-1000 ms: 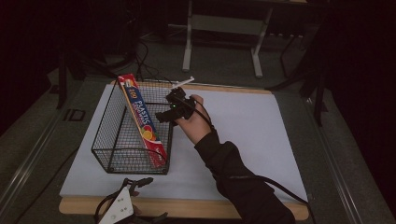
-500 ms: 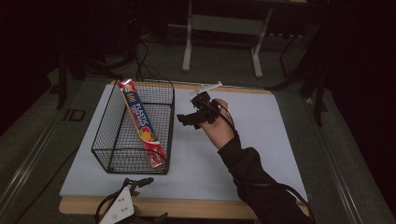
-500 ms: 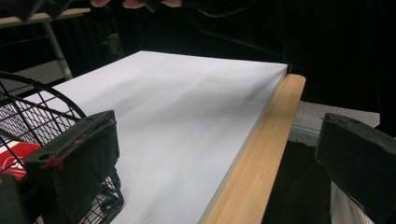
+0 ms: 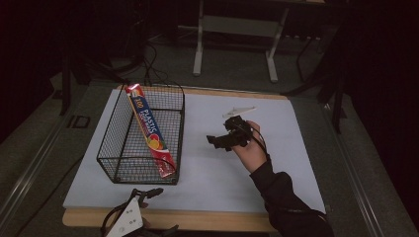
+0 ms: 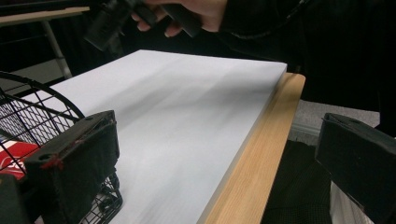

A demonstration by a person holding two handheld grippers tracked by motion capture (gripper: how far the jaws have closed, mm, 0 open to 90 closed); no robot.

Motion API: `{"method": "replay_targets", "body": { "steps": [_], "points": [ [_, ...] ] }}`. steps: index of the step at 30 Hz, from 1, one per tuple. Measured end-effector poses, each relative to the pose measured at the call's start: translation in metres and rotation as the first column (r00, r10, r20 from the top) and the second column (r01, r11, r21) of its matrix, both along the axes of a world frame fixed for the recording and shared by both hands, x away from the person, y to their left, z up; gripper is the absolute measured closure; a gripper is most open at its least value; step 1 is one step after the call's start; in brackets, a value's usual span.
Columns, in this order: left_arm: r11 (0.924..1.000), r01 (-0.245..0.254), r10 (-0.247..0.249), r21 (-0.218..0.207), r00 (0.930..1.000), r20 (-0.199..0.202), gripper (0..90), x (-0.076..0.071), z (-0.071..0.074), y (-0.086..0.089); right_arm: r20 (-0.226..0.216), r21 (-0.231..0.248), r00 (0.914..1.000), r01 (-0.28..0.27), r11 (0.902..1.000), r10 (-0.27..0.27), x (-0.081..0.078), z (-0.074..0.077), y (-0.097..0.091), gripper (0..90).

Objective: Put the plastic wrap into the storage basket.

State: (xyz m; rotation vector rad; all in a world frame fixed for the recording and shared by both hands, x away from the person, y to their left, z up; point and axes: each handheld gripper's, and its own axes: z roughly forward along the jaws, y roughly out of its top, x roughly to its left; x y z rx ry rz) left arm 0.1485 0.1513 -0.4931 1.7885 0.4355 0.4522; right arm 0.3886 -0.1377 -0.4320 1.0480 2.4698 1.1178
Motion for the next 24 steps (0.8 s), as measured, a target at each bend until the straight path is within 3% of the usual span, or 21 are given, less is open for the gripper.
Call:
{"method": "replay_targets", "body": {
  "steps": [5, 12, 19, 21, 24],
  "points": [
    [1.0, 0.0, 0.0, 0.0, 1.0, -0.001, 0.2, 0.0, 0.0, 0.0, 0.001, 0.028, 1.0, 0.003, 0.9996, -0.003, -0.004, -0.015, -0.015, 13.7],
    [1.0, 0.0, 0.0, -0.001, 1.0, -0.003, 0.2, 0.0, 0.0, 0.0, 0.001, 0.02, 1.0, 0.0, 0.9998, -0.001, -0.015, -0.039, -0.034, 13.8],
    [1.0, 0.002, -0.002, 0.0, 1.0, -0.002, 0.2, 0.0, 0.0, -0.001, 0.015, 0.035, 0.9999, -0.002, 0.9994, 0.001, -0.024, -0.055, -0.052, 14.0],
    [1.0, 0.002, -0.002, 0.002, 1.0, -0.003, 0.1, 0.0, 0.0, -0.001, 0.024, 0.011, 0.9997, 0.002, 0.9999, -0.002, -0.026, -0.059, -0.055, 14.1],
    [1.0, 0.004, -0.004, 0.002, 1.0, -0.001, 0.1, 0.0, 0.0, -0.001, 0.015, 0.013, 0.9998, 0.012, 0.9998, -0.012, -0.025, -0.063, -0.058, 14.1]
  ]
}}
